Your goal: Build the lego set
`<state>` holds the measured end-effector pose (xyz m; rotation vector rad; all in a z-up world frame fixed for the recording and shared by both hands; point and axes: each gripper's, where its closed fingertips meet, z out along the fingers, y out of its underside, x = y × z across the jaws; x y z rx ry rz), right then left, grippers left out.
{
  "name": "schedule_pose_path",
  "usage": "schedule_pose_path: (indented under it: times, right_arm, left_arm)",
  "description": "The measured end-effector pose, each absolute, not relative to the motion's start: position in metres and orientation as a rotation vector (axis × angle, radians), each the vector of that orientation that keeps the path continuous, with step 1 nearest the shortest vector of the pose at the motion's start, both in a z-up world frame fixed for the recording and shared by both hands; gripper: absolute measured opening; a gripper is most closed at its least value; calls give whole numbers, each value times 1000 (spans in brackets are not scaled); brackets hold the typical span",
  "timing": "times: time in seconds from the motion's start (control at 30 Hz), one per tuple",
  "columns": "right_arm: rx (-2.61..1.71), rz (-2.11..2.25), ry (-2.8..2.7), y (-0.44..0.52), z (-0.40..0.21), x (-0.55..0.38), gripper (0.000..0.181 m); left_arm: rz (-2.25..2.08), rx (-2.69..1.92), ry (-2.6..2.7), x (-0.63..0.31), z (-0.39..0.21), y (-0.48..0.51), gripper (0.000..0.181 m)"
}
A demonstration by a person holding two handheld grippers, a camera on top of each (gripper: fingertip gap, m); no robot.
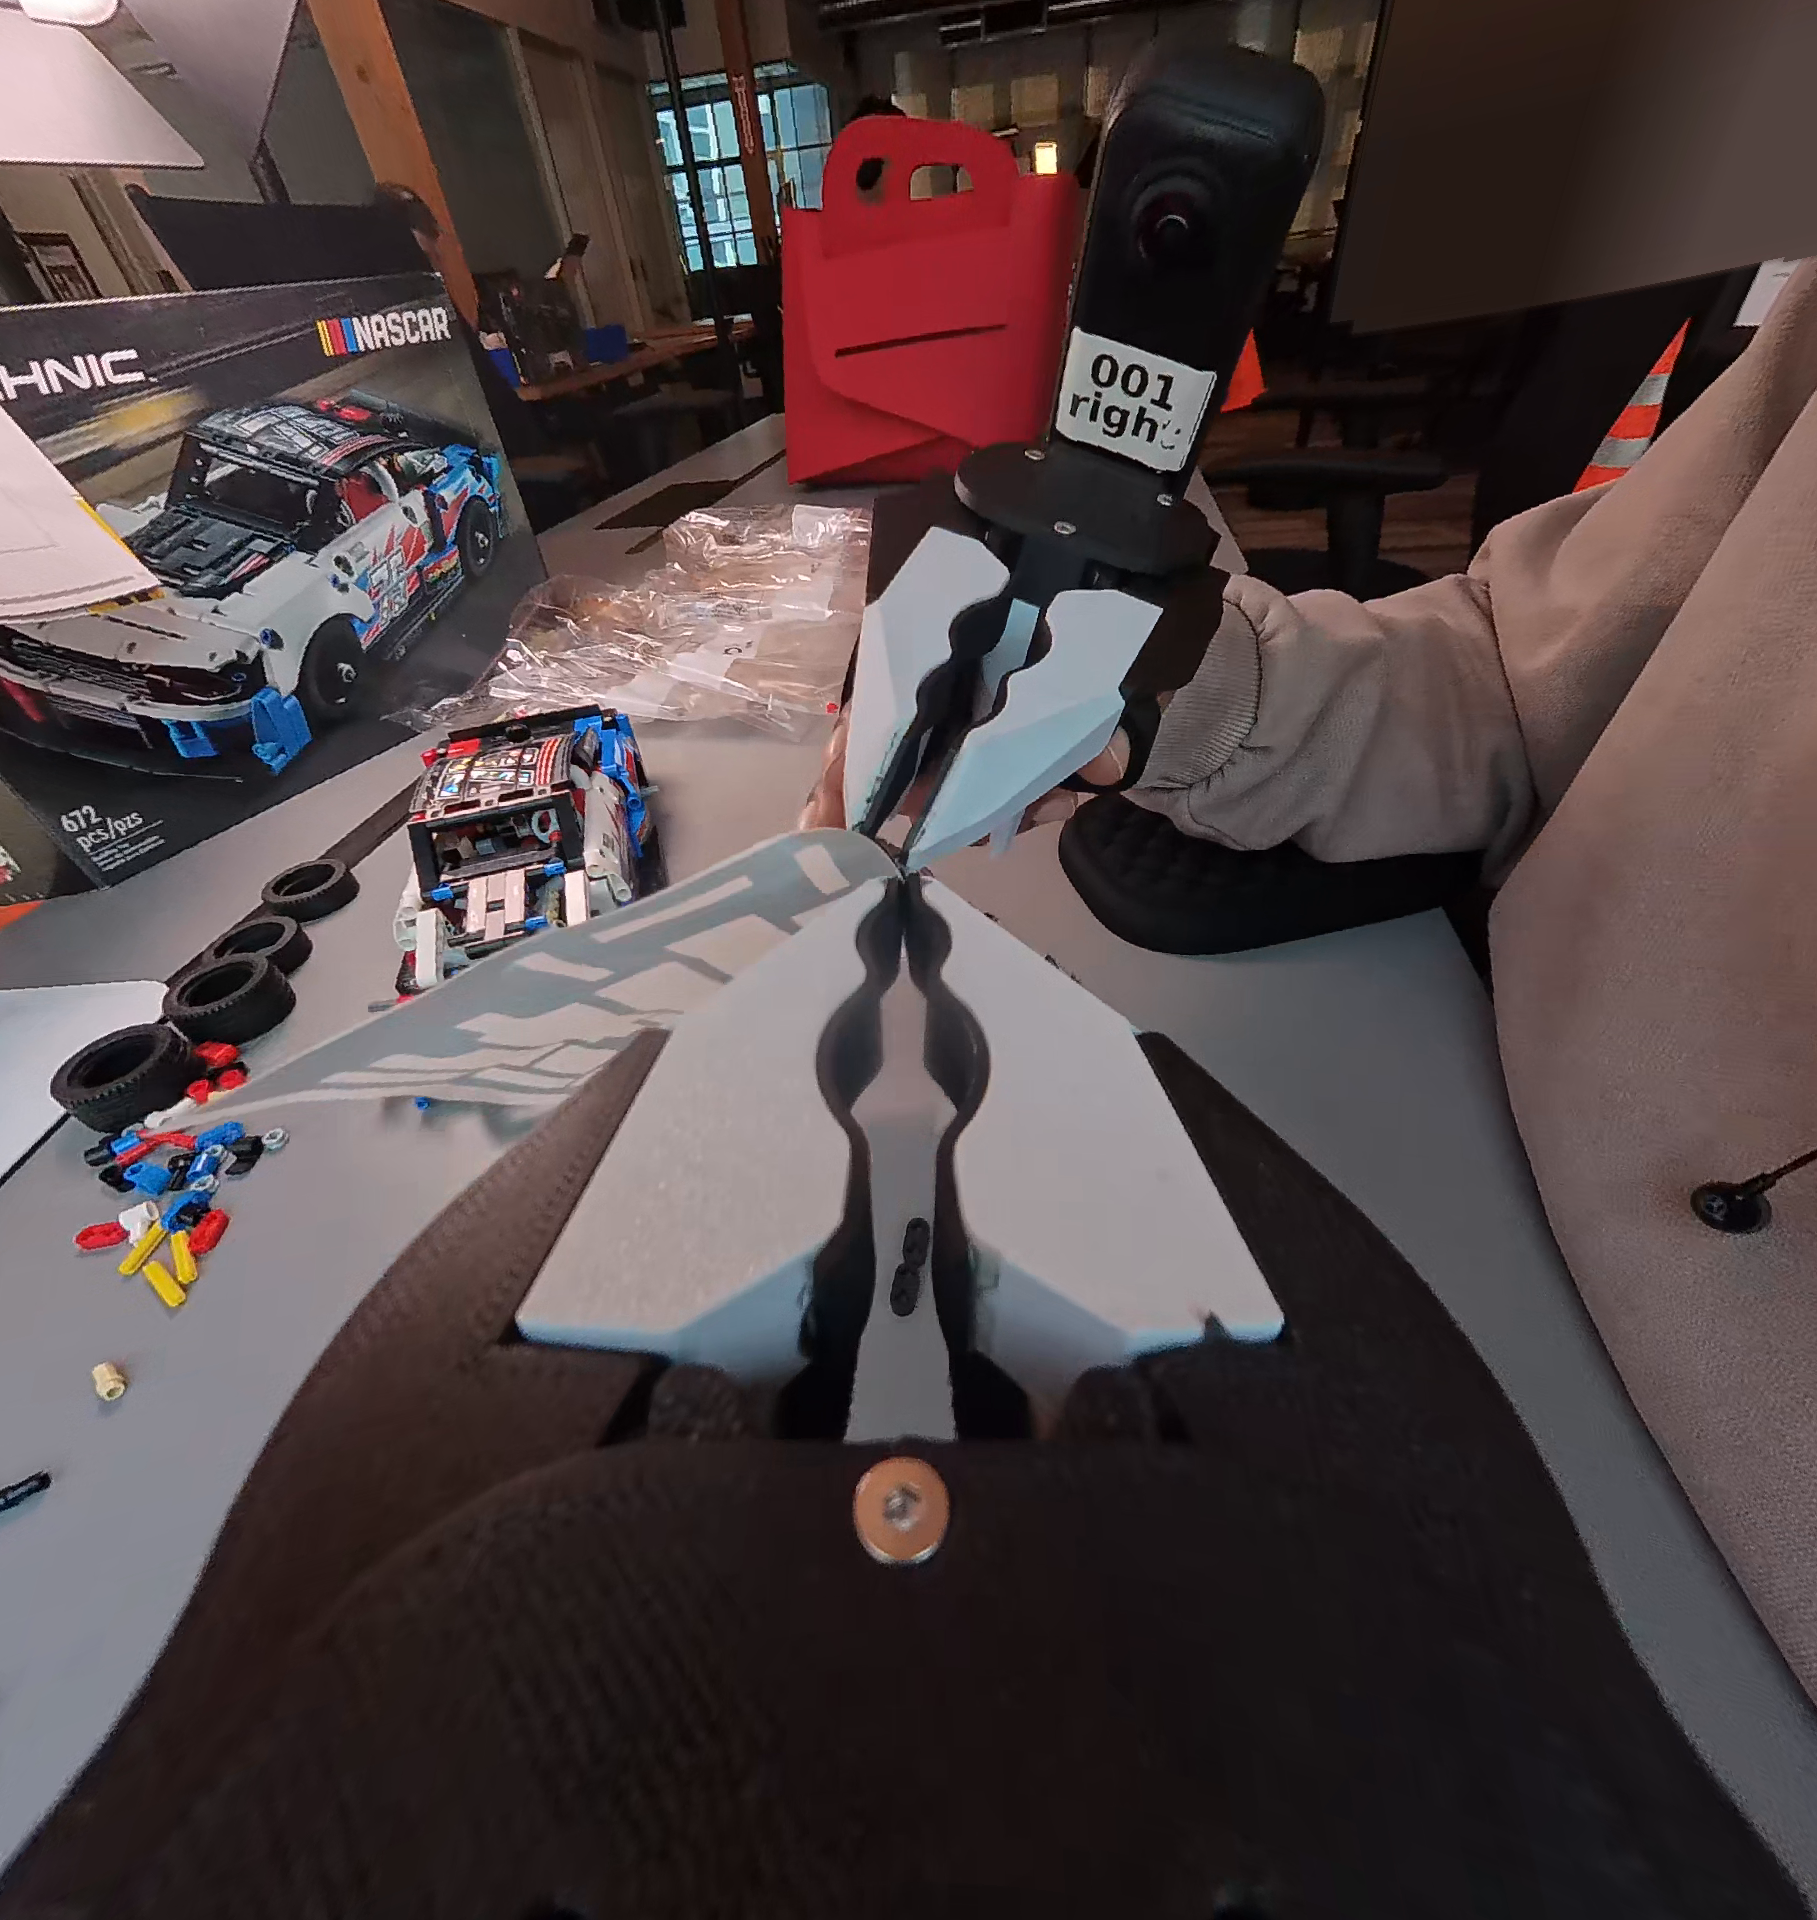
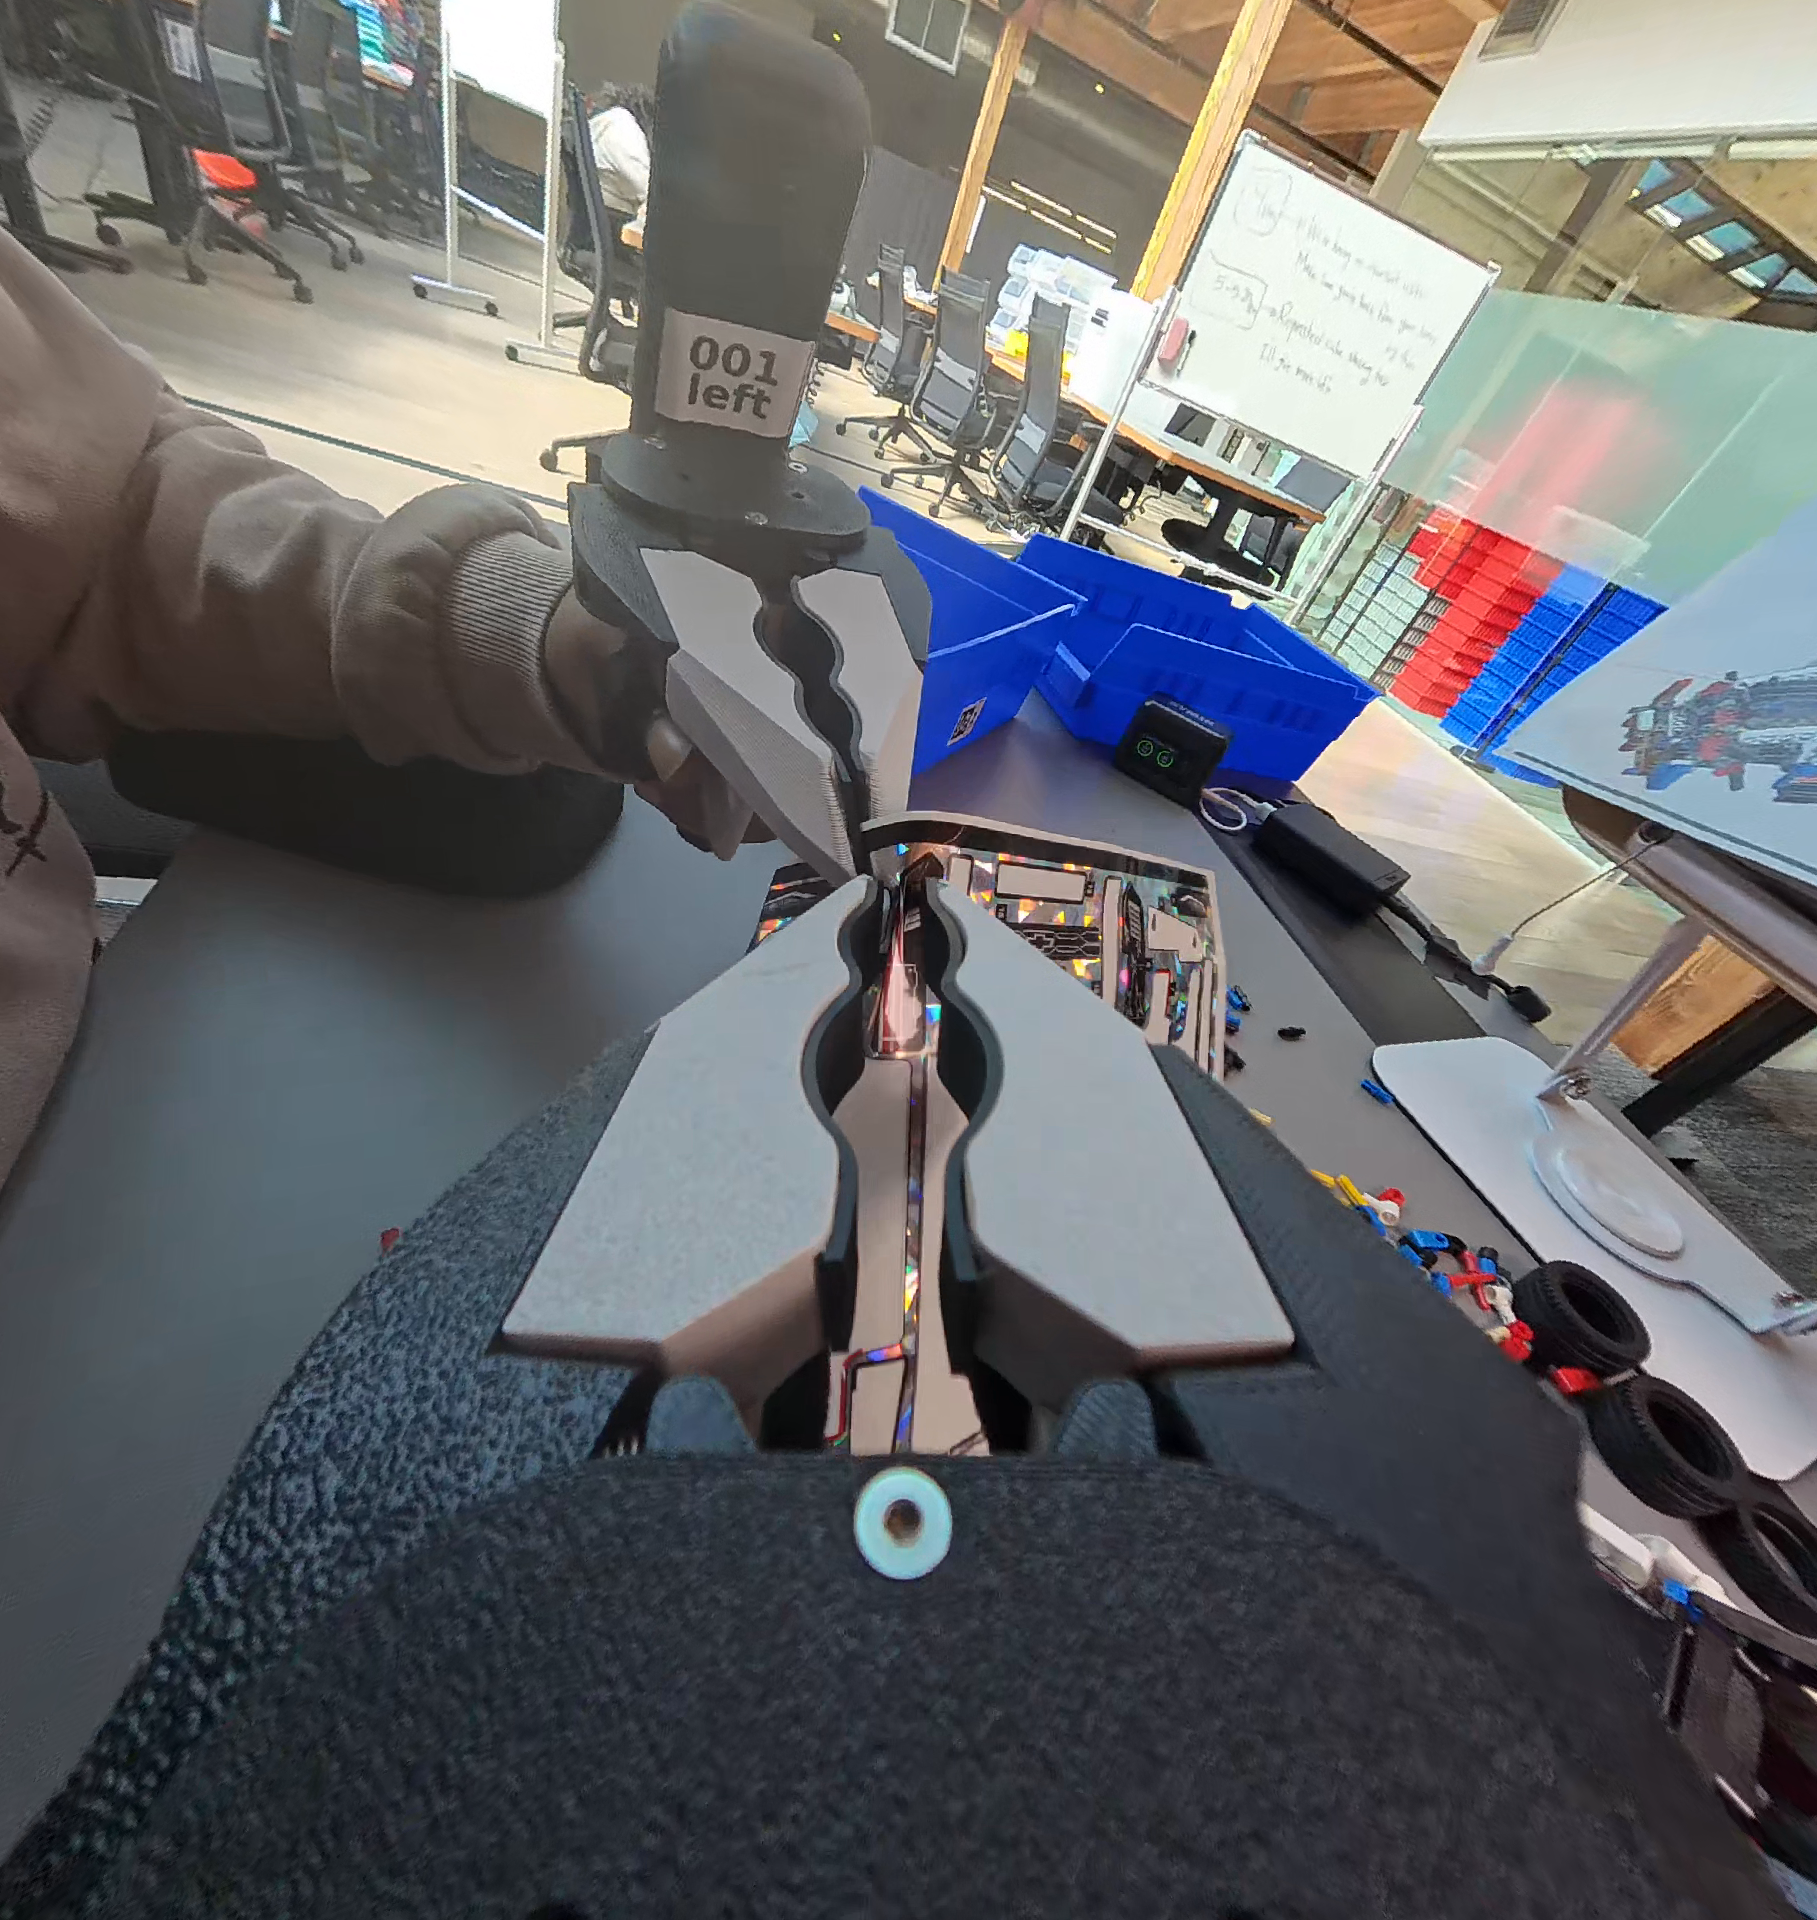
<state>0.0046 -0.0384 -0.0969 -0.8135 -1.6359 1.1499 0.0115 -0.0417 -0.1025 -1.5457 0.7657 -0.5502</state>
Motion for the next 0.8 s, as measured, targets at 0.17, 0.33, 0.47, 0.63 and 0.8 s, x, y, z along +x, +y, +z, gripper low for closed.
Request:
schedule_pose_path:
  times: [0.17,0.33,0.47,0.63,0.8]
  right_arm:
    - [-841,1240,-1642,-43,-96,6,4]
    - [-858,1338,-1642,-47,-94,8,1]
    - [-867,1376,-1655,-49,-96,9,0]
    - [-909,1452,-1663,-48,-98,10,0]
    - [-953,1578,-1662,-49,-99,12,0]
  left_arm:
    - [-508,-1526,809,14,-102,-44,0]
    - [-466,-1511,831,14,-101,-45,0]
    - [-436,-1510,841,13,-102,-45,0]
    - [-416,-1510,858,13,-104,-45,0]
    - [-402,-1503,880,16,-105,-46,0]
